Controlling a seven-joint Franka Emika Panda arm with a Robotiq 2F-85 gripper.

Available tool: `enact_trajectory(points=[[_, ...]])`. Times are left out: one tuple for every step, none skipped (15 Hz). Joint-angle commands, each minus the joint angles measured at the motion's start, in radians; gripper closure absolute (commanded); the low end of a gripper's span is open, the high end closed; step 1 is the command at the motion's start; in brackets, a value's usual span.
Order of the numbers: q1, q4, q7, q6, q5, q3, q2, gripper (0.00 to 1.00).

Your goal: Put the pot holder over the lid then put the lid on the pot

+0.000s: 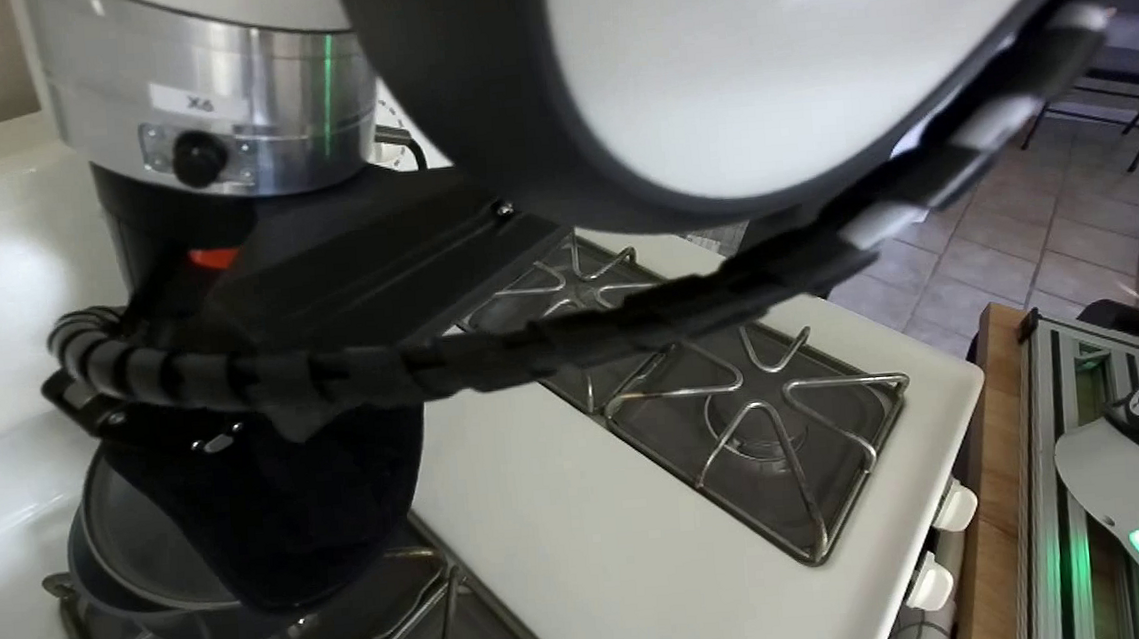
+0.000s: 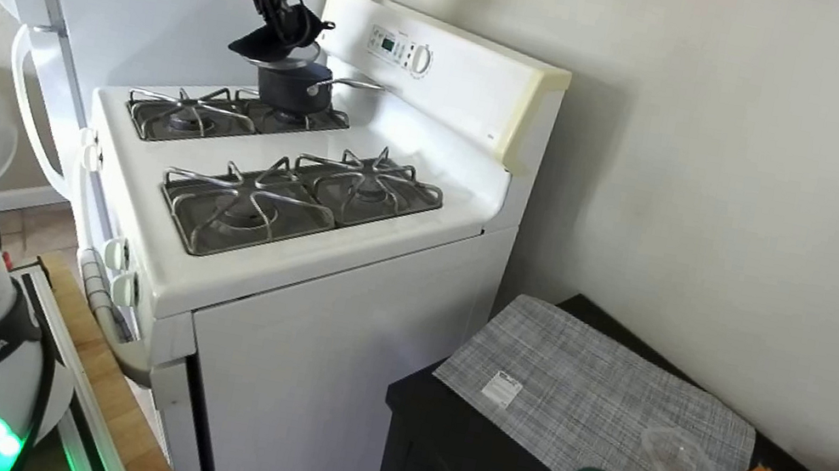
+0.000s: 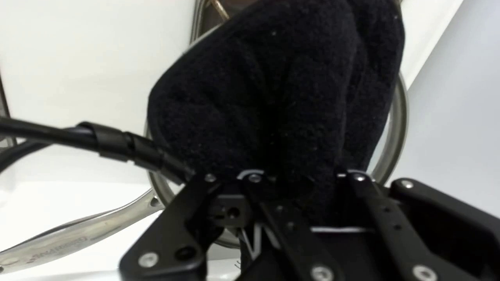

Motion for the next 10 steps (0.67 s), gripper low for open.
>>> enact_trajectory(points=[[0.046, 0.144, 0.052, -0.066, -0.030, -0.025, 0.089, 0.96], [0.053, 0.171, 0.055, -0.077, -0.029, -0.030, 0.109, 0.96], [0.061, 0.199, 0.056, -0.082, -0.029, -0.037, 0.130, 0.96], [0.068, 0.228, 0.059, -0.085, -0.029, -0.045, 0.152, 0.96], [0.074, 0.253, 0.058, -0.084, -0.025, -0.052, 0.171, 0.96], [0.080, 0.278, 0.059, -0.085, -0.025, -0.060, 0.190, 0.96], [0.087, 0.304, 0.061, -0.088, -0.025, -0.070, 0.208, 0.96], [0.093, 0.326, 0.062, -0.090, -0.024, -0.079, 0.225, 0.96], [0.100, 0.348, 0.063, -0.099, -0.026, -0.089, 0.240, 0.96], [0.104, 0.368, 0.064, -0.106, -0.025, -0.098, 0.255, 0.96]])
